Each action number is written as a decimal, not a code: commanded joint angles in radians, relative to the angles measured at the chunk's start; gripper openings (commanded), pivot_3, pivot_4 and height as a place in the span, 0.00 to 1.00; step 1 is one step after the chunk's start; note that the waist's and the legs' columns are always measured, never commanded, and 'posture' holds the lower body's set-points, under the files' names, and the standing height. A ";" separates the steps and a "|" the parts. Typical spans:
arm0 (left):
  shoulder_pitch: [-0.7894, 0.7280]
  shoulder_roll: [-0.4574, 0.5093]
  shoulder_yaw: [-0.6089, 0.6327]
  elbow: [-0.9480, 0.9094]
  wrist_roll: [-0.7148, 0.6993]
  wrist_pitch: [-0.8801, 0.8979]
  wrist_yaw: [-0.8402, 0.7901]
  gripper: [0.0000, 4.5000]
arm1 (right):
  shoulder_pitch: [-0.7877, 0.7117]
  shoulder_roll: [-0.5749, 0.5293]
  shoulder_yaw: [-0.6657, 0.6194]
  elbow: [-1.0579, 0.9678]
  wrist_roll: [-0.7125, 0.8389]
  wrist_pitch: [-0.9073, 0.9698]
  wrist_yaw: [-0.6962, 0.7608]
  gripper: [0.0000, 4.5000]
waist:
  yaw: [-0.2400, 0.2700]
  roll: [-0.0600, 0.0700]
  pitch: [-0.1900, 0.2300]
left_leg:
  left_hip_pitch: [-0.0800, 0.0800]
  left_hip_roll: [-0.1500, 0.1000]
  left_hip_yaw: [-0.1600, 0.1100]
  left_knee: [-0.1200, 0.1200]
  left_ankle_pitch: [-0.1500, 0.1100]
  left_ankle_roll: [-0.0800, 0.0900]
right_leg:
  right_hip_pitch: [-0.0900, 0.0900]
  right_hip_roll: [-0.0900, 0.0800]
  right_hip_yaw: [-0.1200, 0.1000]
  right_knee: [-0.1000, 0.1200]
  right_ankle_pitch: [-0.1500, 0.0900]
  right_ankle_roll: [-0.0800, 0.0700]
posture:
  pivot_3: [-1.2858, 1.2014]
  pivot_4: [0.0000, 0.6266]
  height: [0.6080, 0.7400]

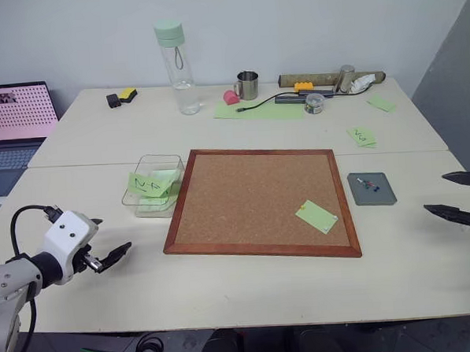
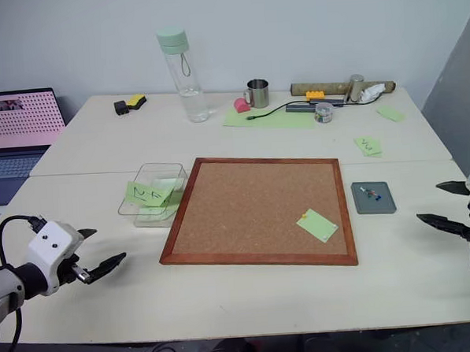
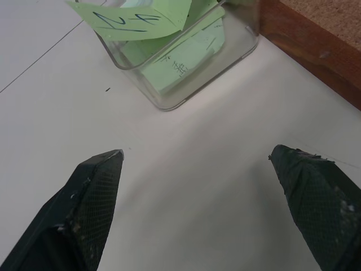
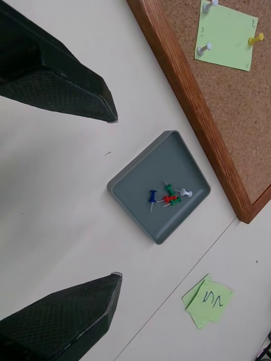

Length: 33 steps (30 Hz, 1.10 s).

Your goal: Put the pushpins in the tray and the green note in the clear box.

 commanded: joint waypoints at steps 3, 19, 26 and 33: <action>-0.037 0.003 0.012 -0.019 -0.031 -0.002 -0.037 0.99 | 0.018 -0.010 -0.044 -0.041 0.006 -0.002 0.005 1.00 | 0.000 0.000 0.000 | 0.000 0.000 0.000 0.000 0.000 0.000 | 0.000 0.000 0.000 0.000 0.000 0.000 | 0.52 0.24 1.00; -0.223 -0.026 -0.176 -0.190 -0.103 0.111 -0.115 0.91 | 0.115 0.012 -0.096 -0.239 0.045 0.077 0.001 1.00 | 0.002 0.000 0.000 | 0.000 0.000 0.000 0.000 0.000 0.000 | 0.000 0.000 0.000 0.000 0.000 0.000 | 0.52 0.24 1.00; -0.431 -0.146 -0.424 -0.202 -0.044 0.135 -0.114 0.60 | 0.082 0.021 -0.047 -0.404 0.084 0.161 -0.008 1.00 | 0.004 -0.001 0.001 | -0.001 0.000 0.000 0.002 0.000 0.000 | 0.000 0.000 0.000 0.001 0.000 0.001 | 0.52 0.24 1.00; -0.563 -0.305 -0.596 -0.038 0.067 0.040 -0.096 0.29 | -0.048 0.093 0.111 -0.551 0.120 0.269 -0.079 1.00 | 0.000 -0.002 0.001 | -0.001 0.000 0.000 0.002 0.000 -0.001 | 0.000 0.002 0.000 0.003 0.000 0.001 | 0.52 0.24 1.00</action>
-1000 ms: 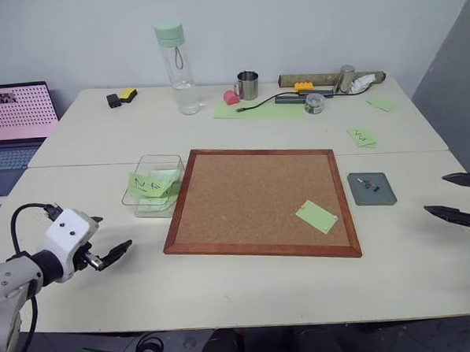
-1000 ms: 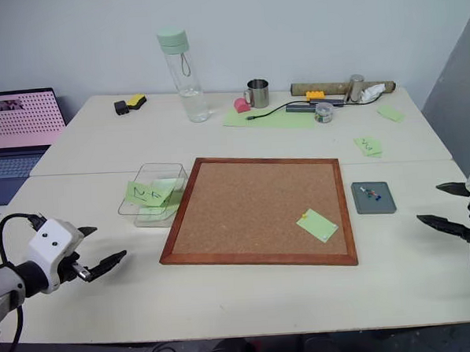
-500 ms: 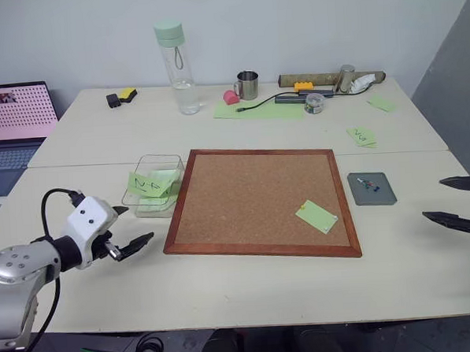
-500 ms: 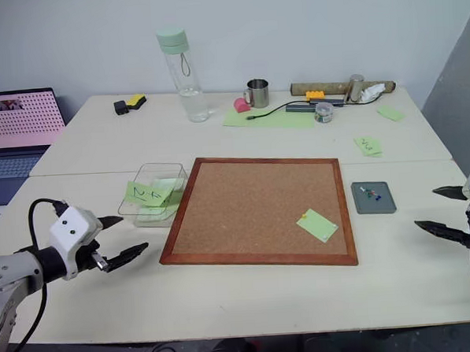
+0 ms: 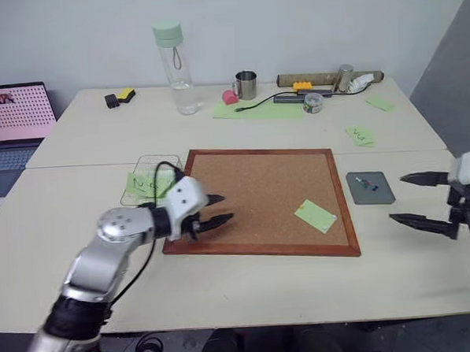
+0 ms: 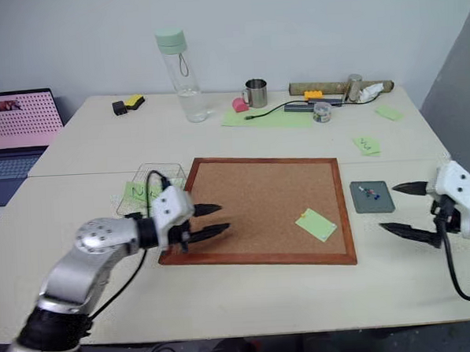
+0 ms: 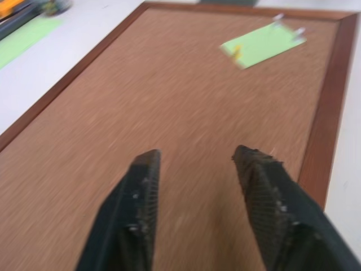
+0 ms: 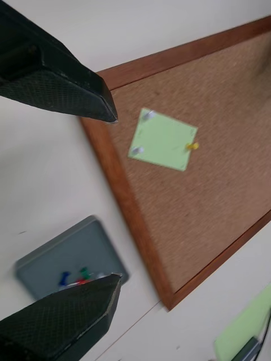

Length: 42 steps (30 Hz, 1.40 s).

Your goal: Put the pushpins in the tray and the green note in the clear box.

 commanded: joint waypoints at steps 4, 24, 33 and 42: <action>-0.083 -0.132 -0.088 0.204 0.101 -0.144 0.034 0.12 | -0.164 0.088 0.195 -0.086 -0.033 0.106 -0.109 1.00 | 0.002 0.000 0.000 | -0.001 0.000 0.000 0.001 0.000 0.000 | -0.001 0.000 0.000 0.000 0.000 0.000 | 0.52 0.24 1.00; -0.056 -0.249 -0.082 0.362 0.143 -0.201 0.071 0.01 | -0.438 0.337 0.544 0.293 -0.341 -0.133 -0.132 1.00 | 0.000 -0.001 0.000 | -0.002 0.000 -0.001 0.002 0.001 -0.002 | -0.002 0.000 0.000 0.000 0.000 0.000 | 0.52 0.24 1.00; -0.043 -0.246 -0.080 0.344 0.150 -0.197 0.084 0.00 | -0.470 0.384 0.553 0.374 -0.373 -0.182 -0.111 0.72 | -0.001 -0.001 0.000 | -0.002 0.000 -0.002 0.002 0.002 -0.003 | -0.002 0.000 -0.001 0.000 0.000 0.000 | 0.52 0.24 1.00; -0.035 -0.239 -0.083 0.351 0.155 -0.194 0.088 0.00 | -0.466 0.411 0.560 0.403 -0.390 -0.181 -0.109 0.32 | -0.001 -0.001 -0.001 | -0.002 0.000 -0.001 0.002 0.001 -0.002 | -0.002 0.000 0.000 0.000 0.000 0.000 | 0.52 0.24 1.00</action>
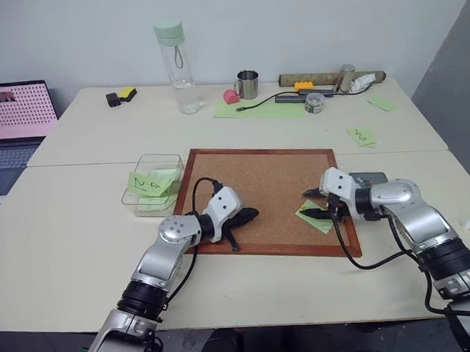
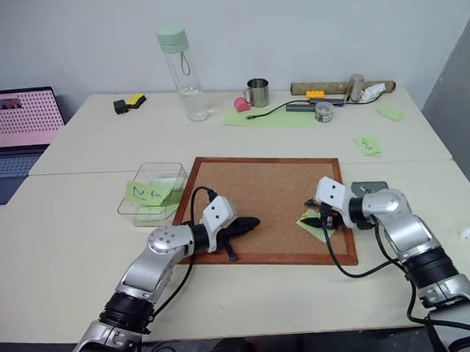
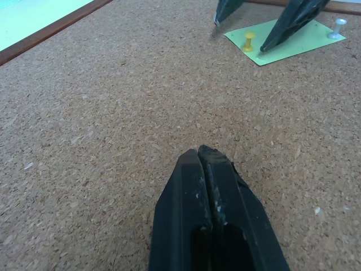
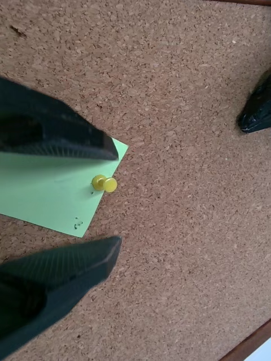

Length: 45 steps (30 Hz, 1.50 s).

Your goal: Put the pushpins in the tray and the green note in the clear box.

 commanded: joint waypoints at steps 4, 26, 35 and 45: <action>0.017 0.012 0.001 0.006 0.019 0.005 0.003 0.00 | -0.010 0.014 -0.009 -0.003 -0.011 -0.006 0.006 0.15 | 0.000 0.000 0.000 | 0.000 0.000 0.000 0.000 0.000 0.000 | 0.000 0.000 0.000 0.000 0.000 0.000 | 0.52 0.24 1.00; 0.031 0.005 -0.013 0.017 0.041 0.022 0.034 0.00 | 0.015 -0.016 -0.119 -0.243 0.128 0.214 0.035 0.02 | 0.000 0.000 -0.001 | 0.001 0.000 -0.001 0.000 0.000 0.001 | 0.001 0.000 -0.001 0.000 0.000 0.000 | 0.52 0.24 1.00; 0.037 0.002 -0.018 0.005 0.045 0.027 0.035 0.00 | -0.010 -0.129 -0.273 -0.124 0.109 0.272 -0.077 0.02 | 0.001 0.000 -0.001 | 0.001 0.000 -0.001 0.000 0.000 0.001 | 0.001 0.000 -0.001 0.000 0.000 0.000 | 0.52 0.24 1.00; 0.018 0.000 -0.025 0.030 0.051 0.015 0.021 0.00 | 0.029 -0.244 -0.235 0.083 -0.047 0.197 -0.163 0.06 | 0.001 0.003 -0.003 | 0.001 0.000 0.000 -0.001 0.000 0.001 | 0.001 0.000 0.000 0.001 0.000 0.000 | 0.52 0.24 1.00</action>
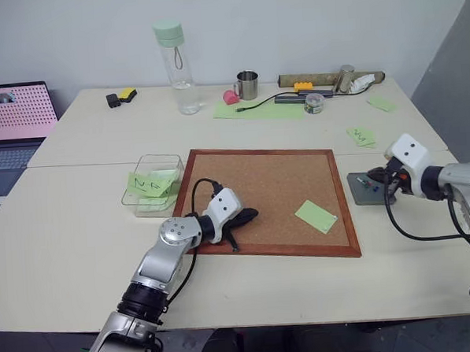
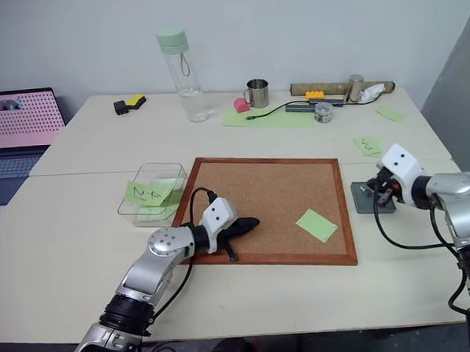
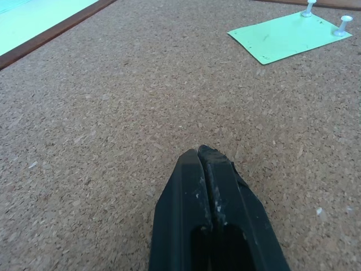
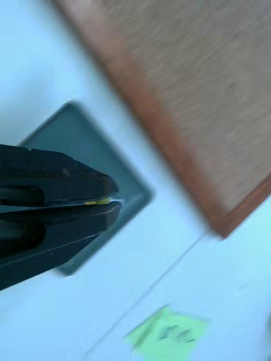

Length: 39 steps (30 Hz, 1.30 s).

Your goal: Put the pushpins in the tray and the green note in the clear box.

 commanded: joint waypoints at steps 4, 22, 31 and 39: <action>0.001 0.001 -0.021 0.043 0.034 0.011 -0.004 0.00 | 0.006 -0.004 -0.008 0.021 -0.014 -0.013 -0.004 0.22 | 0.000 0.001 0.000 | 0.000 0.000 0.000 0.000 0.000 0.000 | 0.000 0.000 0.000 0.000 0.000 0.000 | 0.52 0.24 1.00; 0.006 0.014 -0.022 0.043 0.035 0.004 -0.011 0.00 | 0.181 -0.066 -0.032 -0.400 0.176 0.059 0.201 0.62 | 0.002 0.000 -0.001 | 0.000 0.000 -0.001 0.000 0.000 0.000 | 0.001 0.000 0.000 0.000 0.000 0.000 | 0.52 0.24 1.00; 0.001 0.015 -0.024 0.049 0.036 0.001 -0.015 0.00 | 0.185 0.034 0.046 -0.351 0.112 -0.010 0.132 0.62 | 0.002 -0.001 -0.001 | 0.000 0.000 -0.001 0.000 0.000 0.000 | 0.001 0.000 -0.001 0.000 0.000 0.000 | 0.52 0.24 1.00; 0.009 0.018 -0.017 0.039 0.035 0.007 -0.012 0.00 | 0.171 0.067 0.053 -0.288 0.116 -0.046 0.149 0.53 | 0.001 -0.001 -0.001 | 0.001 0.000 -0.001 0.000 0.000 0.000 | 0.001 0.000 -0.001 0.000 0.000 0.000 | 0.52 0.24 1.00</action>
